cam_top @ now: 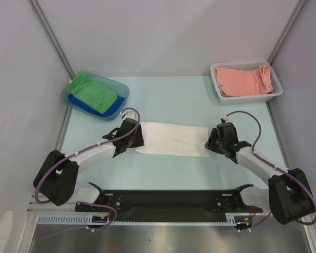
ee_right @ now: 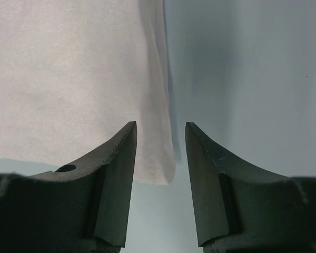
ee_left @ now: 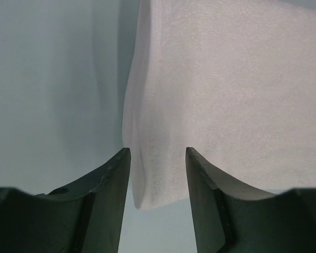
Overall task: Fold and stack the towels
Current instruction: Fold the towel
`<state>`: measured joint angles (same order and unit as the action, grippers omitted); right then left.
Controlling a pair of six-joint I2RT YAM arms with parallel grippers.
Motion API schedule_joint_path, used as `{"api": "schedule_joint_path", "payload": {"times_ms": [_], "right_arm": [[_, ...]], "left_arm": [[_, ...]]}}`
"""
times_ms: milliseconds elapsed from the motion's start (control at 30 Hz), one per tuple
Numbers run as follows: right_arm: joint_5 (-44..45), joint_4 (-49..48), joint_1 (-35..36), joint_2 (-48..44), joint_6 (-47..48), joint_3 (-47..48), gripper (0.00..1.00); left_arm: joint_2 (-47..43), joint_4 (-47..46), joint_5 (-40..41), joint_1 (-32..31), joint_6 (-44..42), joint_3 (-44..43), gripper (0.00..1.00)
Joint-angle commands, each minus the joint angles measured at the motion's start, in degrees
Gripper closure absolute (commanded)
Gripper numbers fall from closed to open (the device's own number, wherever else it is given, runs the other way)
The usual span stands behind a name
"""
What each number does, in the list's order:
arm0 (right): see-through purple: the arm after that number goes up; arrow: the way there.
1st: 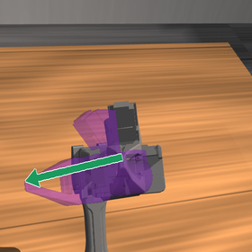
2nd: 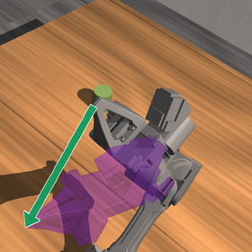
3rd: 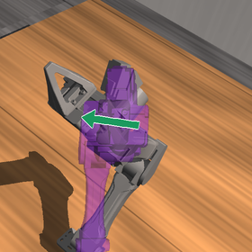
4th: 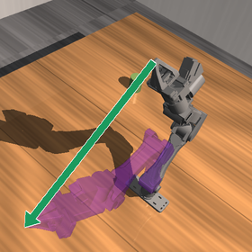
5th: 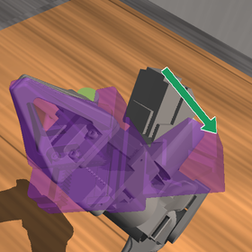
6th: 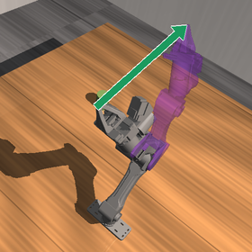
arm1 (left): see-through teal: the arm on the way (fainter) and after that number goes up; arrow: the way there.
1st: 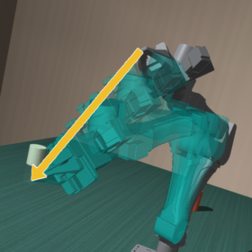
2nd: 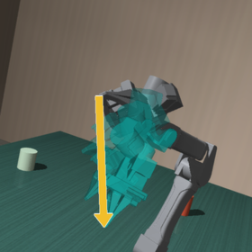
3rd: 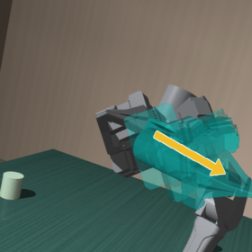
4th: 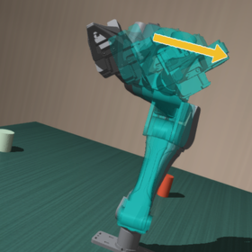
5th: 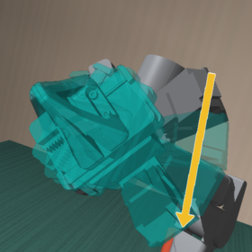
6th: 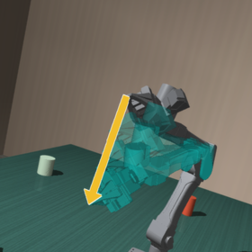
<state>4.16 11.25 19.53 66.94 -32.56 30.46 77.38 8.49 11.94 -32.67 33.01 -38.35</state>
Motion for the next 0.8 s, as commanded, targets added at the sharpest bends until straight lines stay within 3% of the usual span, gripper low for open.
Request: {"api": "schedule_joint_path", "payload": {"times_ms": [0, 233, 400, 767], "right_arm": [[0.76, -2.72, -0.98, 1.97, 0.47, 2.59, 0.53], [0.14, -3.6, -1.42, 3.2, 0.56, 3.47, 0.53], [-0.38, -3.6, -1.6, 4.25, 0.65, 4.43, 0.53], [1.02, 2.29, 0.6, -1.62, 1.36, 3.65, 0.53]], "left_arm": [[2.76, 2.04, 2.82, -0.03, -0.49, -5.15, 0.48], [8.04, 3.72, 4.66, 2.51, -2.78, -10.6, 0.44], [11.47, 3.55, 0.45, 4.8, -3.31, -13.95, 0.44], [-2.4, 2.58, -3.77, 5.33, 7.58, 0.27, 0.42]]}}
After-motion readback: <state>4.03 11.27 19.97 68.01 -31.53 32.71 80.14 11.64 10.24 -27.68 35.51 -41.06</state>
